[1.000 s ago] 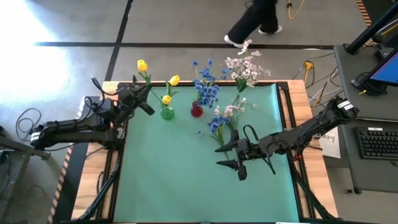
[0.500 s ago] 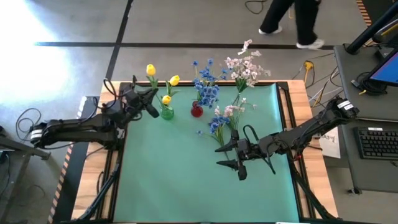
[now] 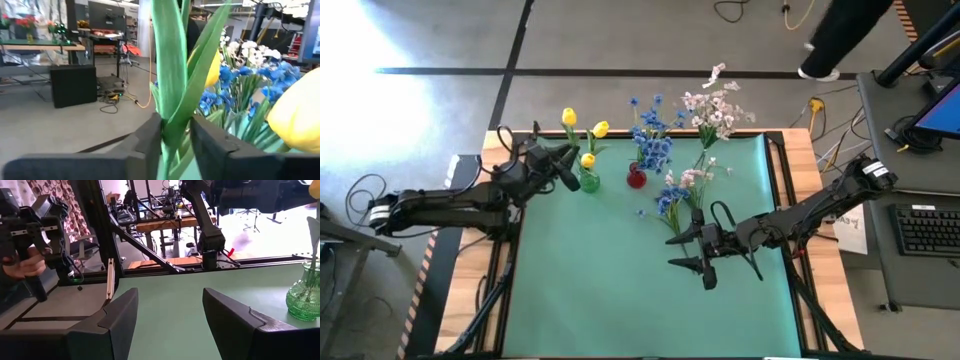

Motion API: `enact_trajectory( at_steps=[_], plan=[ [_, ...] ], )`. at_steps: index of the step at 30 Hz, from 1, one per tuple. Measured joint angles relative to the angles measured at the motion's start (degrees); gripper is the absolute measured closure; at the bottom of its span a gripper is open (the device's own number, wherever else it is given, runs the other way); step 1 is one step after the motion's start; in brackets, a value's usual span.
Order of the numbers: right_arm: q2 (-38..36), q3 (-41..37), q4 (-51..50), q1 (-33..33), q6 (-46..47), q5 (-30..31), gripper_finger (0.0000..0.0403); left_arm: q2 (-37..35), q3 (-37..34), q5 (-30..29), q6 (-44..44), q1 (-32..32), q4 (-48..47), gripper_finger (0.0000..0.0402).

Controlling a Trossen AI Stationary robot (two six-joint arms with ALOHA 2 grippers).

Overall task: Sort flowers into vase by color
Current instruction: Put the yellow flower into the green vase, then put the blue flower into the red vase

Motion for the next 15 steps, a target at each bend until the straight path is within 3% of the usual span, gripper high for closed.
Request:
enact_trajectory(
  at_steps=[9, 15],
  plan=[
    [0.0, 0.0, 0.0, 0.0, -0.3, 0.0, 0.0188, -2.3, 0.9, 0.9, -0.9, -1.5, -3.6, 0.0177],
    [0.0, 0.0, 0.0, 0.0, -0.5, 0.0, 0.0188, -3.8, 6.5, 1.0, -3.2, -1.5, -17.5, 0.0121]
  ],
)
